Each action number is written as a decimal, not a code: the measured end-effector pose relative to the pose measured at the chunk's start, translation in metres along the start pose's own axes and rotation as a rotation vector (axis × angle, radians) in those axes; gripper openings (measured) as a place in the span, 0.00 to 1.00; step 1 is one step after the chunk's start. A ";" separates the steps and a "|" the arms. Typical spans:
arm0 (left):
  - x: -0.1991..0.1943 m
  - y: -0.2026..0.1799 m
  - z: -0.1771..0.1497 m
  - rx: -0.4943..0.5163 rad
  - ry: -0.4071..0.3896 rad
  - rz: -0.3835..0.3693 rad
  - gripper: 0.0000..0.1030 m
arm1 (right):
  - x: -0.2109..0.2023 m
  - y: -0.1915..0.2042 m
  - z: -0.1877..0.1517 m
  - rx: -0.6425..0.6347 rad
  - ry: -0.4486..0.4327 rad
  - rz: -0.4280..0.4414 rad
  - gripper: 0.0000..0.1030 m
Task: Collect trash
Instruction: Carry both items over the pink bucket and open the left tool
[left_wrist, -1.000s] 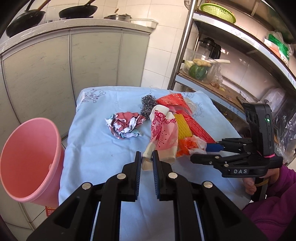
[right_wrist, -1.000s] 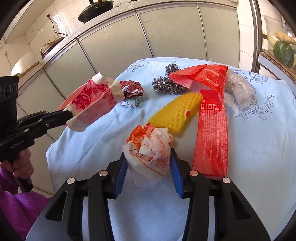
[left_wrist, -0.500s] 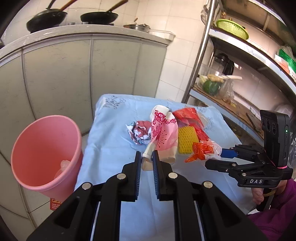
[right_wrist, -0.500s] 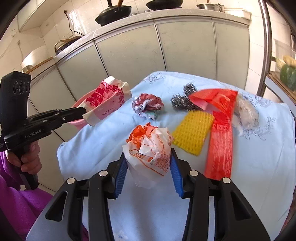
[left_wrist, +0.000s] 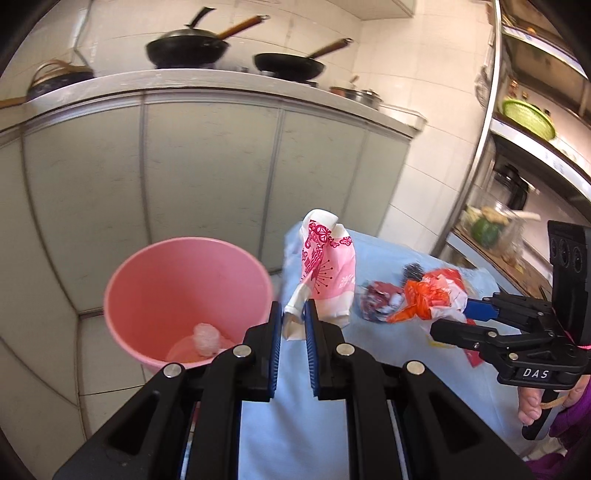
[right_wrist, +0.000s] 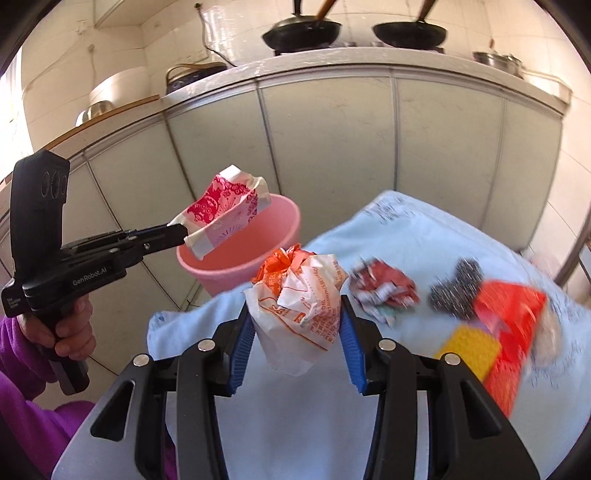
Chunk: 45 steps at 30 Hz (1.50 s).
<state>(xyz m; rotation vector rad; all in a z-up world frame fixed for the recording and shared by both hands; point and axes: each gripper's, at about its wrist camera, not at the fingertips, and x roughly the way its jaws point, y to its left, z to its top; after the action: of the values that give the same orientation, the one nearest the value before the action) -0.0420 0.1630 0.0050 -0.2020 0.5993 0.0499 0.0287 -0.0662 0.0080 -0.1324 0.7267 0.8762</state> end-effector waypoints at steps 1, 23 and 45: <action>0.000 0.007 0.001 -0.013 -0.003 0.018 0.11 | 0.005 0.004 0.006 -0.008 -0.004 0.010 0.43; 0.022 0.097 -0.021 -0.208 0.084 0.273 0.12 | 0.140 0.064 0.067 -0.071 0.092 0.079 0.43; 0.024 0.105 -0.026 -0.266 0.104 0.317 0.36 | 0.169 0.050 0.073 0.058 0.105 0.124 0.46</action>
<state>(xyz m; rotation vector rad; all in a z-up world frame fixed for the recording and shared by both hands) -0.0475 0.2607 -0.0475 -0.3677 0.7238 0.4294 0.1014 0.1049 -0.0337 -0.0833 0.8651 0.9704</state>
